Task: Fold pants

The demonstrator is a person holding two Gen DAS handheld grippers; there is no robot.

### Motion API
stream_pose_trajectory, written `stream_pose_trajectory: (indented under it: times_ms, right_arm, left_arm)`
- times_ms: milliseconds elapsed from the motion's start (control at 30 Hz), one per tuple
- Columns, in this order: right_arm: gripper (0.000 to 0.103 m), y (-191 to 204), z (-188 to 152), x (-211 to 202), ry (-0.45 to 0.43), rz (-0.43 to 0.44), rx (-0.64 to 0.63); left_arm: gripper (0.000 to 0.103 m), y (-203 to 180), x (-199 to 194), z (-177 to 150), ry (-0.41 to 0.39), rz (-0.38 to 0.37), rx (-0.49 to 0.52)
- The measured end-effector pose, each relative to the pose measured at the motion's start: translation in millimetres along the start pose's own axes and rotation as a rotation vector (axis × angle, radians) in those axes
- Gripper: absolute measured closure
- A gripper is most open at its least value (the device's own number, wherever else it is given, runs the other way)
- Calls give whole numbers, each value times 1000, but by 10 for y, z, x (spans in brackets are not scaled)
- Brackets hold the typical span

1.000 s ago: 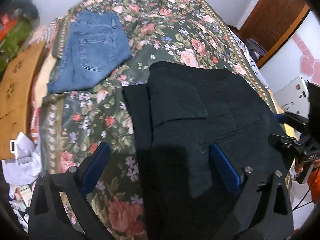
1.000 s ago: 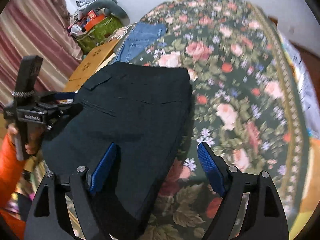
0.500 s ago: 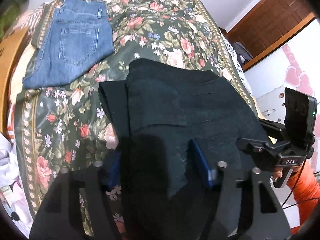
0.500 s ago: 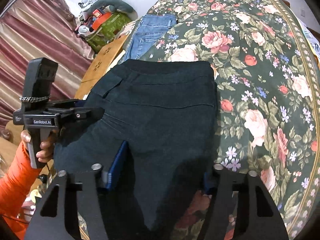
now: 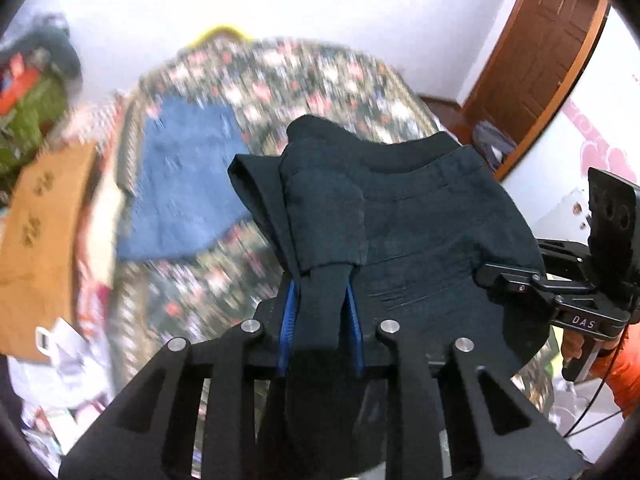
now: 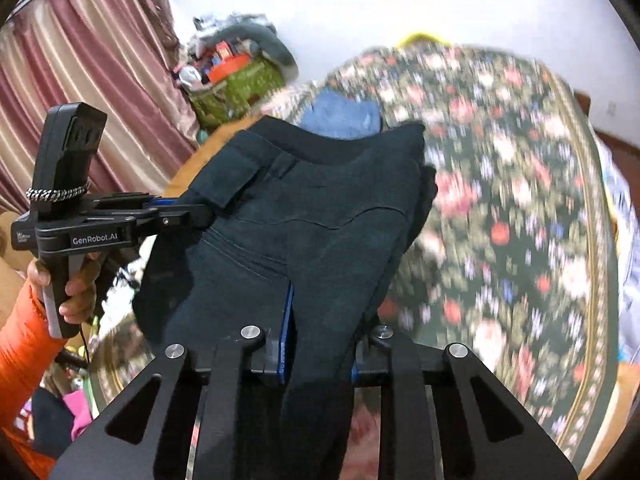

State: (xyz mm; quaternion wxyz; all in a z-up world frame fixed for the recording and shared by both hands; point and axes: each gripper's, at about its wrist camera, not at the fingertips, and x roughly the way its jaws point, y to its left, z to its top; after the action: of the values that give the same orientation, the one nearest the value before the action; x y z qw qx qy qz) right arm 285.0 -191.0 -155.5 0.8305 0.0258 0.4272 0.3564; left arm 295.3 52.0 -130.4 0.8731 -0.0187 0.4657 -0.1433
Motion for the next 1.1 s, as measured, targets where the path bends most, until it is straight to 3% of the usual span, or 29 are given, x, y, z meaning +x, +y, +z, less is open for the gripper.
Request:
stream_pose_trajectory:
  times_ms: [233,467,800,1000,1033,1100]
  right_arm:
    - [86,243,739,63,-159,1,-75]
    - [86,234,1410,576,-228,10,-78]
    - [86,-79,1637,1857,-98,-10,-22]
    - [86,-312,1572,2645,58,-58,21]
    - [86,-354,1553,2768,104,-71,31]
    - [86,-444,1482,2965,187,-105,32]
  left_arm:
    - [80,451,-414,616,-184,92,-28]
    - [80,1046,-245,1060,-258,176,-76]
    - [80,1886,967,1155,-133,259,-142]
    - [80,2312,1819,1008,-13,279,-224]
    - [90,2354,1921,979,7,290,-229]
    - [89,2452,2097,913,70,254,-255]
